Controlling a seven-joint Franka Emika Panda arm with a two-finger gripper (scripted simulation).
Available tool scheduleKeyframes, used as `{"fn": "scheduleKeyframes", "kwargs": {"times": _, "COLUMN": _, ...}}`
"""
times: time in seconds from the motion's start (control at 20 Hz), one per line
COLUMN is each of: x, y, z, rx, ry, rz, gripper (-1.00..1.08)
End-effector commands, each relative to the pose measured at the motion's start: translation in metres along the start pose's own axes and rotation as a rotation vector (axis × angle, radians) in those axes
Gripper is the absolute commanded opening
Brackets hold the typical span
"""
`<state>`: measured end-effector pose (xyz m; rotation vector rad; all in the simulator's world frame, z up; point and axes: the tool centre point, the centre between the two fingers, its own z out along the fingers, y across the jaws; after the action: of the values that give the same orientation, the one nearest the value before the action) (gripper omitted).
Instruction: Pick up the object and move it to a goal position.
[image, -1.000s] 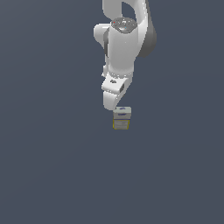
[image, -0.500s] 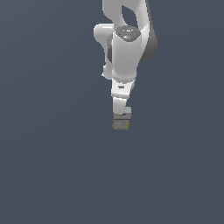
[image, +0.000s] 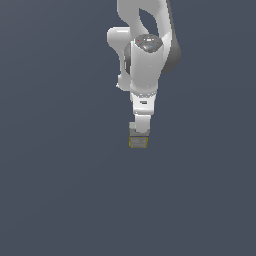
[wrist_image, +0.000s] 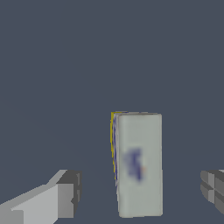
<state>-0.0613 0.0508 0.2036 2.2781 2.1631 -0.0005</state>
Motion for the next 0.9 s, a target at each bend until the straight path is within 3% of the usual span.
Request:
{"fn": "scheduleKeyframes", "kwargs": {"times": 0.0, "x": 0.001, "y": 0.0, "z": 0.001, "rx": 0.0, "ry": 0.0, "rz": -0.019, "gripper": 1.0}}
{"fn": "scheduleKeyframes", "kwargs": {"times": 0.4, "x": 0.001, "y": 0.0, "z": 0.006, "rx": 0.0, "ry": 0.0, "rz": -0.021, "gripper": 1.0}}
{"fn": "scheduleKeyframes", "kwargs": {"times": 0.85, "x": 0.001, "y": -0.001, "z": 0.044, "rx": 0.0, "ry": 0.001, "rz": -0.025, "gripper": 1.0}}
